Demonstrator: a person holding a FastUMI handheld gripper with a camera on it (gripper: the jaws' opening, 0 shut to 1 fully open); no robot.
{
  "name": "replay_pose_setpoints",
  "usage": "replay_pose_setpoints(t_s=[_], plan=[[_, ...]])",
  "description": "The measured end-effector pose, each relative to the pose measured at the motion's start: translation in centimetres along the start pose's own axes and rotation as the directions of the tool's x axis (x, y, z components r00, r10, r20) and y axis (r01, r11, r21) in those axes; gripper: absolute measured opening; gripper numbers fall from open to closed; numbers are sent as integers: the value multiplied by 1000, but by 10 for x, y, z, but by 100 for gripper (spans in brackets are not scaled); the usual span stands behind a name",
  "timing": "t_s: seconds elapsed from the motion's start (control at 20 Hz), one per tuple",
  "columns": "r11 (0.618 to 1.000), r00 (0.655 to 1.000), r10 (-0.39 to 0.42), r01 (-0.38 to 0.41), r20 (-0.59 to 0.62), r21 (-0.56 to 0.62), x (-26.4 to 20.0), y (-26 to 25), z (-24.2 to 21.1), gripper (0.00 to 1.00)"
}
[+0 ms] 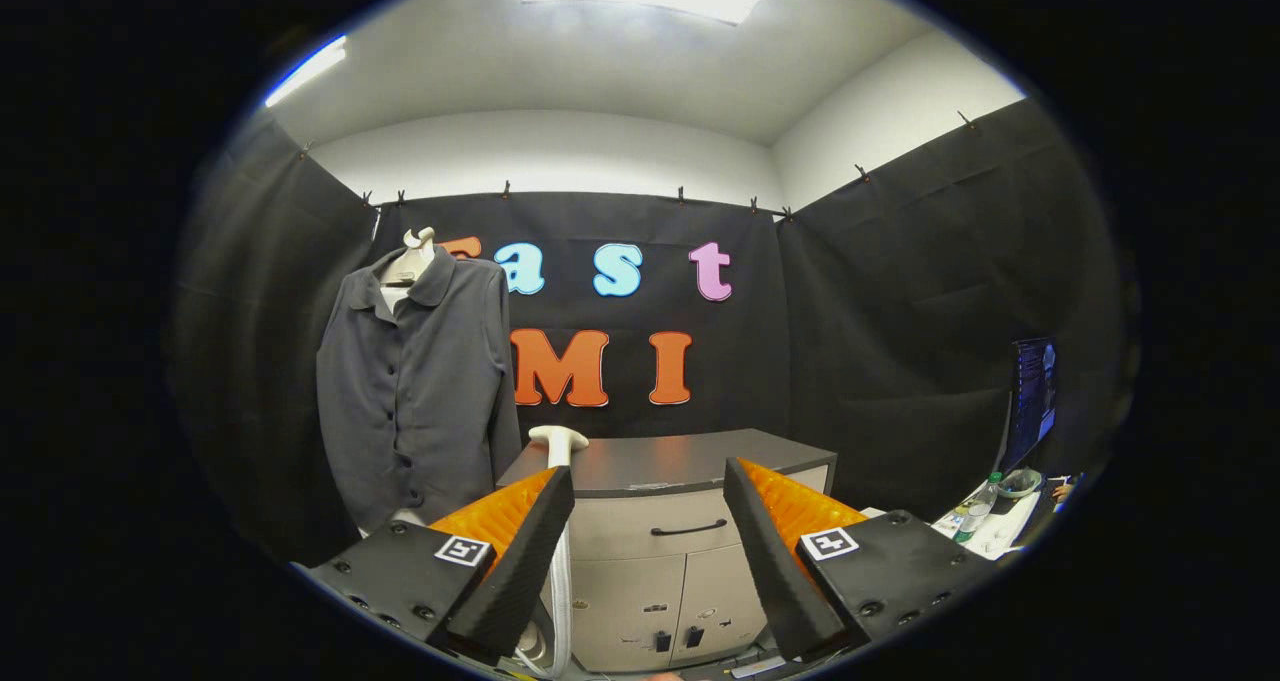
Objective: Iron the clothes twice with a garment steamer, once on the left side and once on the right side.
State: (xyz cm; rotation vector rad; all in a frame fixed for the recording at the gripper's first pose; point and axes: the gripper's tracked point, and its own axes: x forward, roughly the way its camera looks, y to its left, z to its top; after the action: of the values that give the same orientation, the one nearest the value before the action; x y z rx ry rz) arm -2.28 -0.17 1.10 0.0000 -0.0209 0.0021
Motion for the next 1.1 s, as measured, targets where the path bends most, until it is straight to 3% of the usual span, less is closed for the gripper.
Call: replay_pose_setpoints(t_s=[0.3, 0.6, 0.9, 1.1], plan=[[997, 998, 27, -32, 61, 67, 0, 16, 23, 97], [999, 998, 38, -37, 42, -34, 23, 53, 36, 97], [992, 997, 70, -68, -16, 105, 106, 118, 27, 97], [982, 979, 141, -118, -151, 149, 185, 152, 8, 98]])
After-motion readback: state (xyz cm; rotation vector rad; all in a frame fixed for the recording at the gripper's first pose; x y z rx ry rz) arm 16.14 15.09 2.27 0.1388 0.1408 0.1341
